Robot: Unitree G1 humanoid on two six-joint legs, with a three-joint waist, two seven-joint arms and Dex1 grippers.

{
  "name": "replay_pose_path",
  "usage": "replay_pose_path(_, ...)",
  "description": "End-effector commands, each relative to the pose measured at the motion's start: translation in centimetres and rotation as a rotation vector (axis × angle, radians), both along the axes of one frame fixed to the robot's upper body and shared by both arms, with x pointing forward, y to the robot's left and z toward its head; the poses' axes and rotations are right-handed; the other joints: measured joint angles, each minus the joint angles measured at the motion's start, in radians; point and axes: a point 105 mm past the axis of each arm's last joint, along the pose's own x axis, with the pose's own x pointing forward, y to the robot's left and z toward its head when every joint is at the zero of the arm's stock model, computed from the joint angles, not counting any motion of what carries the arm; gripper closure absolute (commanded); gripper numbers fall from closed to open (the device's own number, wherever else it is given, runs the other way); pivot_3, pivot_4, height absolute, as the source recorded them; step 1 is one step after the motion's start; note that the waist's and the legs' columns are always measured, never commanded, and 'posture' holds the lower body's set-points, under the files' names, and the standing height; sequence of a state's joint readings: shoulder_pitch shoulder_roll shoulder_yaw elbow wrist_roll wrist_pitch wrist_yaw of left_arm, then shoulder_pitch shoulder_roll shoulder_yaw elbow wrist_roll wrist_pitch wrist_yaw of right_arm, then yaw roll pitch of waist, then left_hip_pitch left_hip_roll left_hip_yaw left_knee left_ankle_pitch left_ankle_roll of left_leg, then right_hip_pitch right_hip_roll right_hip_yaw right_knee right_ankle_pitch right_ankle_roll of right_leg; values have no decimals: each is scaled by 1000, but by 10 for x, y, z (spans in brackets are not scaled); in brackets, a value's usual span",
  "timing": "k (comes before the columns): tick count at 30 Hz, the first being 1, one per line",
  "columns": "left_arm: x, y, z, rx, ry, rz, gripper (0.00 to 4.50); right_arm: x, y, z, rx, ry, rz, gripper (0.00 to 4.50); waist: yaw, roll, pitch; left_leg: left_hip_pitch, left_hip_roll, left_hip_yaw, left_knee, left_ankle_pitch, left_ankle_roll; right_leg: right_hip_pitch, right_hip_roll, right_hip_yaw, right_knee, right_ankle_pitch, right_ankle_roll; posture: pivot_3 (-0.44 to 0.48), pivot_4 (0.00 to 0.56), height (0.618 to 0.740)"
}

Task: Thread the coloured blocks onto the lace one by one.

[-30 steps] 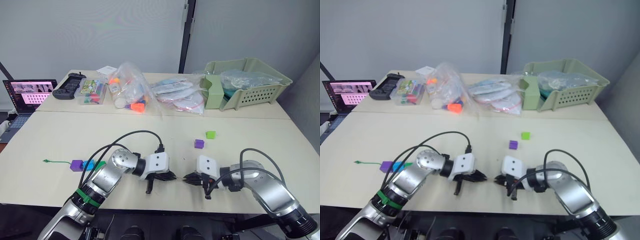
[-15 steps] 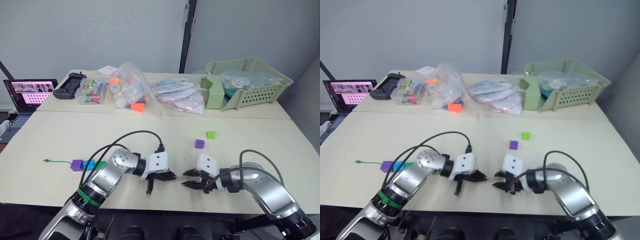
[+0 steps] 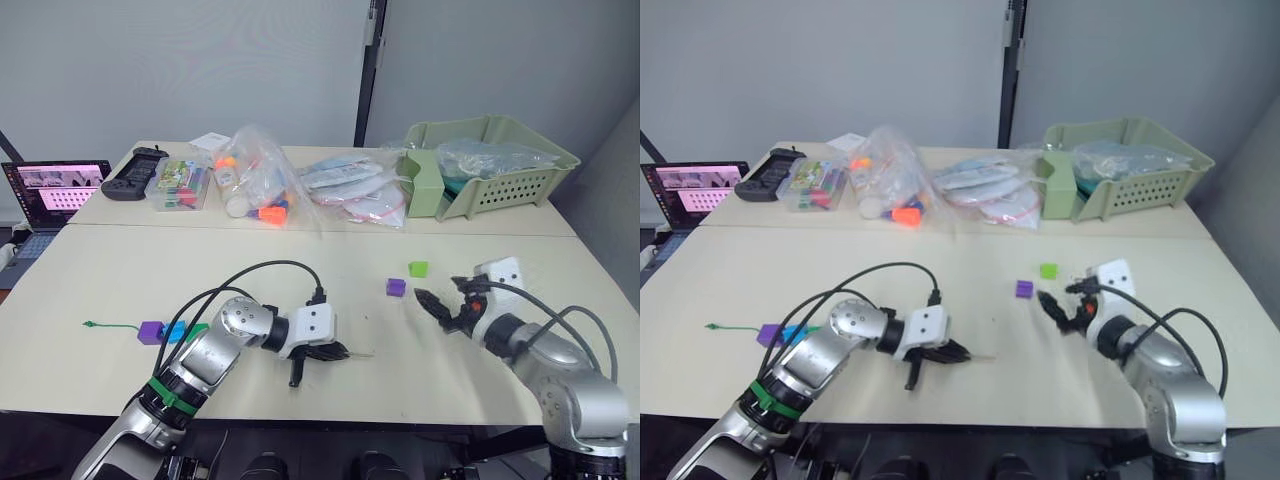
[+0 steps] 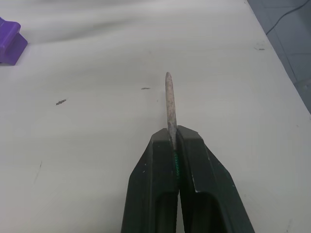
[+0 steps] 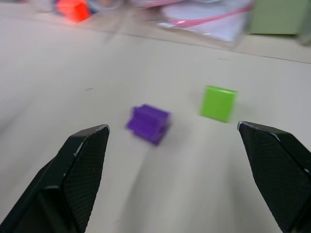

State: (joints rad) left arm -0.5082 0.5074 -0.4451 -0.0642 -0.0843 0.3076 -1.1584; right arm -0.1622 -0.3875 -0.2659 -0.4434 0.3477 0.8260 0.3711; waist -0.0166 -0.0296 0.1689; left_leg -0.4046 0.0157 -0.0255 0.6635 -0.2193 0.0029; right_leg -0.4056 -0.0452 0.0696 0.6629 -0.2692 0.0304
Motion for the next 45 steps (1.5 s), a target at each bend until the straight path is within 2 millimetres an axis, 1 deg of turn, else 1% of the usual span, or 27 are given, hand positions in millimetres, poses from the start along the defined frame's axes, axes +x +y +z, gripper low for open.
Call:
replay_pose_path(1, 1, -1, 11, -32, -29, 0, 4500, 16, -9, 3, -28, -43, -174, 30, -2, 0, 0, 0, 0, 0, 0, 0, 0, 0, 0, 0, 0, 0, 0, 0, 150, 740)
replay_pose_path(3, 1, -2, 11, -32, -29, 1, 4500, 25, -5, 1, -37, -48, -198, 30, -2, 1, 0, 0, 0, 1, 0, 0, 0, 0, 0, 1, 0, 0, 0, 0, 150, 740)
replay_pose_path(6, 0, -2, 10, -34, -27, 3, 4500, 39, -6, -2, -35, -50, -252, 30, -3, 1, 0, 0, 0, 1, 0, 0, 0, -1, 0, 1, 0, 0, 0, 0, 150, 740)
replay_pose_path(15, 0, -1, 10, -36, -27, 10, 4500, 74, 1, -14, -51, -24, -235, 30, -5, 1, 0, 0, 0, 1, -1, 0, 0, -1, 0, 1, 0, 0, 0, 0, 150, 740)
replay_pose_path(20, 0, -1, 10, -37, -28, 17, 4500, 98, -9, -12, -59, -25, -284, 30, -13, 1, 0, 0, 0, 1, -2, 0, 0, -1, 0, 1, 0, 0, 0, 0, 150, 740)
replay_pose_path(23, 0, -1, 10, -38, -29, 20, 4500, 107, -8, -16, -61, -8, -273, 30, -16, 1, 0, 0, 0, 0, -2, 0, 0, -1, 0, 0, 0, 0, 0, 0, 150, 740)
replay_pose_path(26, 0, 0, 10, -39, -29, 23, 4500, 112, -3, -25, -75, 27, -250, 30, -23, 1, 0, 0, 0, 0, -3, 0, 0, -1, 0, 1, 0, 0, 0, 0, 150, 740)
replay_pose_path(29, 0, 0, 10, -39, -28, 25, 4500, 116, -6, -32, -76, 52, -269, 870, -27, 1, 0, 0, 0, 0, -3, 0, 0, -1, 0, 1, 0, 0, -1, 0, 150, 740)
replay_pose_path(31, 0, 0, 10, -39, -30, 25, 4500, 116, -9, -39, -79, 78, -289, 1557, -27, 1, 0, 1, 0, 0, -3, 0, 0, -1, 0, 1, 0, 0, -1, 0, 150, 740)
replay_pose_path(32, 0, 0, 10, -39, -30, 25, 4500, 116, -10, -40, -77, 80, -292, 1945, -25, 1, 0, 1, 0, 0, -3, 0, 0, 0, 0, 1, 0, 0, -1, 0, 150, 740)
replay_pose_path(33, 0, 0, 10, -39, -30, 25, 4500, 117, -10, -40, -75, 79, -291, 2222, -24, 1, 0, 1, 0, -1, -3, 0, 0, 0, 0, 1, 0, 0, -1, 0, 150, 740)
replay_pose_path(36, 0, 0, 10, -40, -29, 25, 4500, 117, -9, -35, -55, 55, -283, 3270, -22, 1, 0, 1, -1, -1, -3, 0, 0, 1, -1, 0, 0, 0, -1, 0, 150, 740)
replay_pose_path(37, 0, 0, 10, -40, -28, 25, 4500, 116, -8, -33, -47, 45, -277, 3337, -22, 1, 0, 1, -1, -1, -3, 0, 0, 1, -1, 1, 0, 0, 0, 0, 150, 740)
replay_pose_path(41, -1, 0, 9, -40, -27, 24, 4500, 113, -4, -22, -10, -3, -263, 3337, -23, 1, 0, 0, -1, -1, -3, 0, 0, 0, -1, 0, 0, 0, 0, 0, 150, 740)
replay_pose_path(43, -1, 0, 9, -40, -26, 24, 4500, 103, -4, -3, 13, -72, -263, 3337, -22, 1, 0, 0, -1, -1, -3, 0, 0, 0, -1, 0, 0, 0, 0, 0, 150, 740)
replay_pose_path(45, -1, 1, 9, -39, -27, 25, 4500, 83, -4, 19, 30, -139, -279, 3337, -23, 2, 0, -1, -1, -2, -3, 0, 0, -2, -1, 0, 0, 0, 0, 0, 150, 740)
